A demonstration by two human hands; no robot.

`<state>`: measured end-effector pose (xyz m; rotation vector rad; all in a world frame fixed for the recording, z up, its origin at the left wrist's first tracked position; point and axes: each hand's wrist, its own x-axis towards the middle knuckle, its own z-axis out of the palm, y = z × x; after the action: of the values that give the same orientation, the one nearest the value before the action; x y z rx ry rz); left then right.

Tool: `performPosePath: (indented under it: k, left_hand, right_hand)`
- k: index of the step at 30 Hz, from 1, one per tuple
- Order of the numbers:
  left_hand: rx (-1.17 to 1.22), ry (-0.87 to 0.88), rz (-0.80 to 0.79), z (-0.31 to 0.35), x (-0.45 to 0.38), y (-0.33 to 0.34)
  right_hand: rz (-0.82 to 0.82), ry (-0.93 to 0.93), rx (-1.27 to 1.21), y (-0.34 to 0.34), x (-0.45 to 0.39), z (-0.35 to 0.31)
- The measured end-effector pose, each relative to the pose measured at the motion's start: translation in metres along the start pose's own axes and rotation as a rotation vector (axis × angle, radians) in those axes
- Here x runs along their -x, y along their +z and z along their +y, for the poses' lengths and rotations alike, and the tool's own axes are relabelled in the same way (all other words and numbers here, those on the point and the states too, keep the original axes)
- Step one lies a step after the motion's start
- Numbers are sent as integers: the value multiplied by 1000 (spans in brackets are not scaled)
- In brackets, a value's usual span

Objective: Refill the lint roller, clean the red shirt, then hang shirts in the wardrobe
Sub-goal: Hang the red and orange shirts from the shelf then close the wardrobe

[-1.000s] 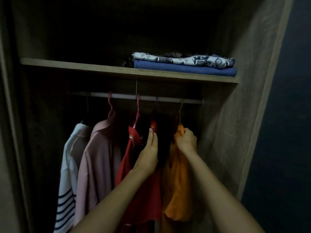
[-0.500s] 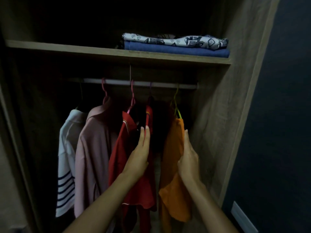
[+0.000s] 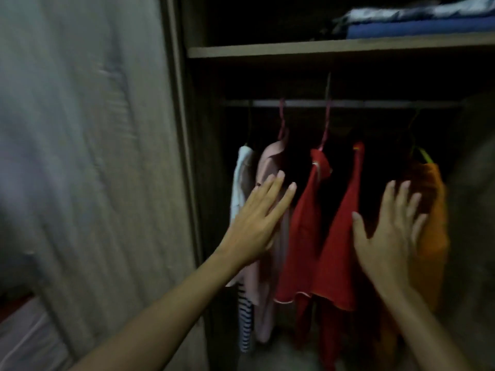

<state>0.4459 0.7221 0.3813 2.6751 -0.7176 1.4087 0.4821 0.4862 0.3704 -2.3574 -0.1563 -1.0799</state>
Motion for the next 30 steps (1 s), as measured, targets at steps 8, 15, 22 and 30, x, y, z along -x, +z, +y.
performPosePath:
  k: [8,15,22,30]
  left_hand:
    - [-297,31,98,-154,90,-57]
    - [-454,192,78,-230,97,-63]
    - [-463,191,192,-223,91,-51]
    - [-305,245,101,-185,72,-53]
  right_hand:
    - [3,-62,-69,52,53,-142]
    - [-2,-71,-41,79,91,-201]
    - [-36,-213,61,104,134,-220]
    - [27,-162,-68,137,144,-246]
